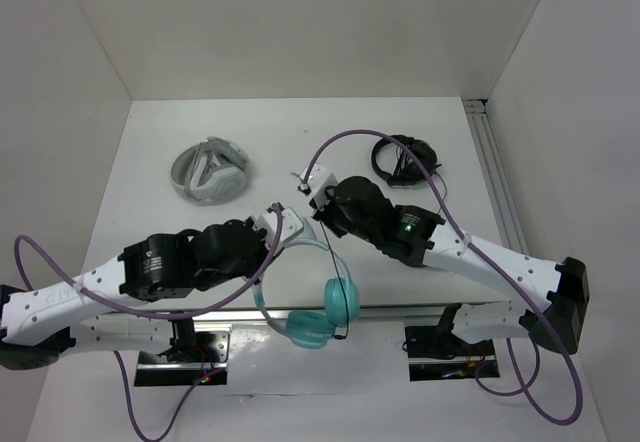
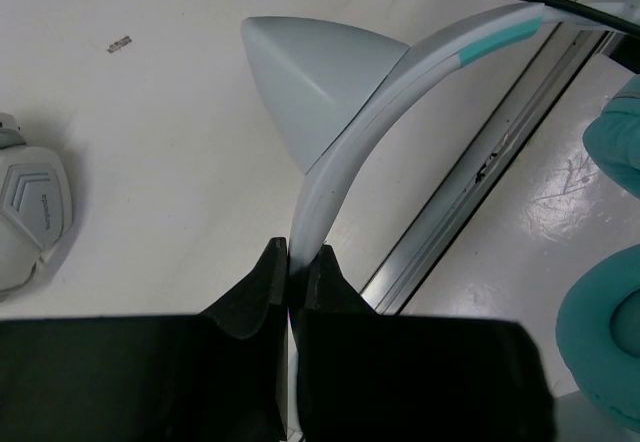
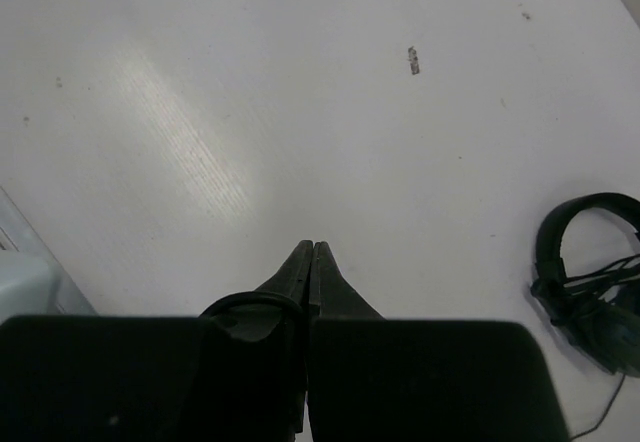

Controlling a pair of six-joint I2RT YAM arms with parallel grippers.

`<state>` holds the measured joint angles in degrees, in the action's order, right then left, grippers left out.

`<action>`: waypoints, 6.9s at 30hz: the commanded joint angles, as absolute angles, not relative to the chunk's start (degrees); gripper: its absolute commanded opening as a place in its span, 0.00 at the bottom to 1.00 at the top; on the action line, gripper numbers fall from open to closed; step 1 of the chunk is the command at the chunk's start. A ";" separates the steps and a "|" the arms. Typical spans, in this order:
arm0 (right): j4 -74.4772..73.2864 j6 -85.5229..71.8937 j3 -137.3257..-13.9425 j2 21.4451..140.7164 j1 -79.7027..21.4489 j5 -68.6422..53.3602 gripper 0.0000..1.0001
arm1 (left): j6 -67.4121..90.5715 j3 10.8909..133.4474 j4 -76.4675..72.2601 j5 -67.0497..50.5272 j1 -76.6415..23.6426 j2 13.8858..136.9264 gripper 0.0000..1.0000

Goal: Wrap the headphones

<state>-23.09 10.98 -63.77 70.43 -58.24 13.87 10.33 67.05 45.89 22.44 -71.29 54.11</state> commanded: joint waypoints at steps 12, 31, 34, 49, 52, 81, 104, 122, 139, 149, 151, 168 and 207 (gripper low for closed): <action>-2.57 3.79 -56.35 70.92 -49.39 -11.40 0.14 | 21.08 73.20 34.55 26.01 -72.16 38.92 0.00; 38.75 -13.10 -44.66 95.62 -40.61 -31.03 0.38 | 49.28 78.11 30.48 46.30 -72.16 41.92 0.00; 41.31 -14.15 -41.40 96.42 -40.61 -29.80 0.36 | 55.88 82.61 39.97 52.54 -72.16 43.77 0.00; 27.99 -16.25 -27.60 72.53 -63.87 5.24 0.00 | 76.29 96.23 76.02 73.83 -71.02 55.28 0.00; 20.34 -17.66 -29.78 67.87 -74.07 15.70 0.00 | 70.16 96.24 71.84 73.31 -66.02 56.69 0.00; -10.28 -10.90 -57.11 66.36 -99.76 50.00 0.00 | 35.24 78.05 47.99 48.16 -29.96 70.49 0.00; -16.61 1.05 -63.89 65.56 -65.03 31.11 0.00 | 35.51 68.54 57.13 42.28 -51.06 72.40 0.00; -14.68 -7.56 -65.38 69.60 -93.93 42.61 0.00 | 50.71 82.79 57.22 39.99 -28.75 79.97 0.00; -22.06 -6.50 -68.21 68.21 -96.94 50.46 0.00 | 45.89 78.40 53.35 34.82 -24.18 78.93 0.00; -21.01 -8.00 -66.18 70.04 -99.05 49.92 0.00 | 39.56 78.93 48.44 22.69 -10.64 78.84 0.00; -21.53 -8.00 -66.79 71.36 -99.05 49.92 0.00 | 39.03 78.93 47.82 21.80 -10.02 78.84 0.00; -20.74 6.94 -76.72 69.00 -77.39 42.30 0.00 | 36.39 74.10 57.21 43.42 -44.80 82.09 0.00; 11.06 -4.91 -54.85 82.96 -39.55 -21.34 0.18 | 26.63 86.73 57.74 17.58 -58.27 55.72 0.00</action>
